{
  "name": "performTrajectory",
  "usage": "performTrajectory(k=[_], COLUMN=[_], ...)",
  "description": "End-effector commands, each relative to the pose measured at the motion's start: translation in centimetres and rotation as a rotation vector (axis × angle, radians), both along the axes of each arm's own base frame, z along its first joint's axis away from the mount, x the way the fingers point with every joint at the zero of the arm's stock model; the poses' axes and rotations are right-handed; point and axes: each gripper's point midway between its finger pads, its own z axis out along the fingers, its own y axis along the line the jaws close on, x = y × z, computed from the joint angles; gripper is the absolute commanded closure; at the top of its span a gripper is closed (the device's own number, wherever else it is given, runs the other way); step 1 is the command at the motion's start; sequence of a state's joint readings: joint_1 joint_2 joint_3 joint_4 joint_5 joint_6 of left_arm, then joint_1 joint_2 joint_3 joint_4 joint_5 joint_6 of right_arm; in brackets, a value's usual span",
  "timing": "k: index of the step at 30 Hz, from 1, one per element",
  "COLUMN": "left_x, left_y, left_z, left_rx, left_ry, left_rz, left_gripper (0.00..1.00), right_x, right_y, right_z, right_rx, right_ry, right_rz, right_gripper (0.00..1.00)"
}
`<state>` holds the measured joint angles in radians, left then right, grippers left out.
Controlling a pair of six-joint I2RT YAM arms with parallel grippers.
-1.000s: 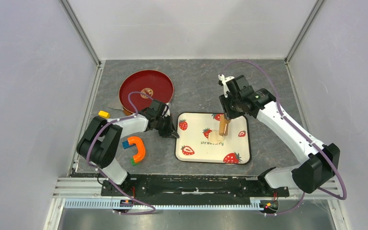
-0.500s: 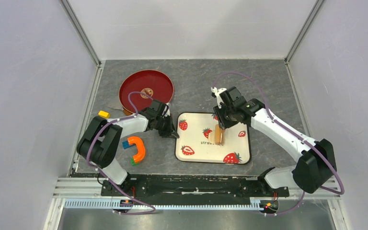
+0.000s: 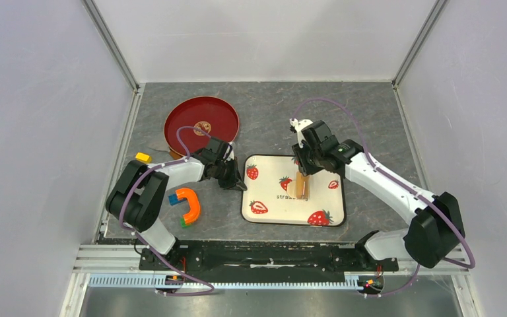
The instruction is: Roll out the dumpling wrappers from the dough
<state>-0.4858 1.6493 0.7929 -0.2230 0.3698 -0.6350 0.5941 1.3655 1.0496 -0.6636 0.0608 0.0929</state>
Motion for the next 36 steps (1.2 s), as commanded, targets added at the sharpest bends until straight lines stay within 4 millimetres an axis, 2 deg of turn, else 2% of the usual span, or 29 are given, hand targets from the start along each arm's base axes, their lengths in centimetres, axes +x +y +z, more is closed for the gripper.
performTrajectory(k=[1, 6, 12, 21, 28, 36], left_x=[-3.4, -3.4, -3.4, -3.4, -3.4, -3.4], left_y=[5.0, 5.1, 5.0, 5.1, 5.0, 5.1], left_z=[-5.7, -5.6, -5.7, -5.7, -5.6, -5.7], left_rx=[0.279, 0.278, 0.279, 0.278, 0.277, 0.278], left_ry=[0.115, 0.113, 0.115, 0.114, 0.113, 0.114], left_rz=[0.007, 0.009, 0.007, 0.006, 0.006, 0.004], left_gripper=[0.98, 0.98, 0.98, 0.98, 0.98, 0.98], right_x=[-2.3, -3.3, -3.9, -6.3, -7.5, -8.9], right_y=[-0.6, -0.5, -0.2, -2.1, -1.4, -0.9], right_z=[-3.9, -5.2, -5.2, -5.1, -4.7, -6.2], right_rx=[-0.047, -0.022, 0.022, -0.028, -0.001, 0.024], right_ry=[0.1, 0.126, 0.134, 0.197, 0.269, 0.396], right_rz=[0.012, -0.001, -0.023, -0.054, -0.014, -0.001], right_gripper=[1.0, 1.0, 1.0, 1.0, 1.0, 1.0])
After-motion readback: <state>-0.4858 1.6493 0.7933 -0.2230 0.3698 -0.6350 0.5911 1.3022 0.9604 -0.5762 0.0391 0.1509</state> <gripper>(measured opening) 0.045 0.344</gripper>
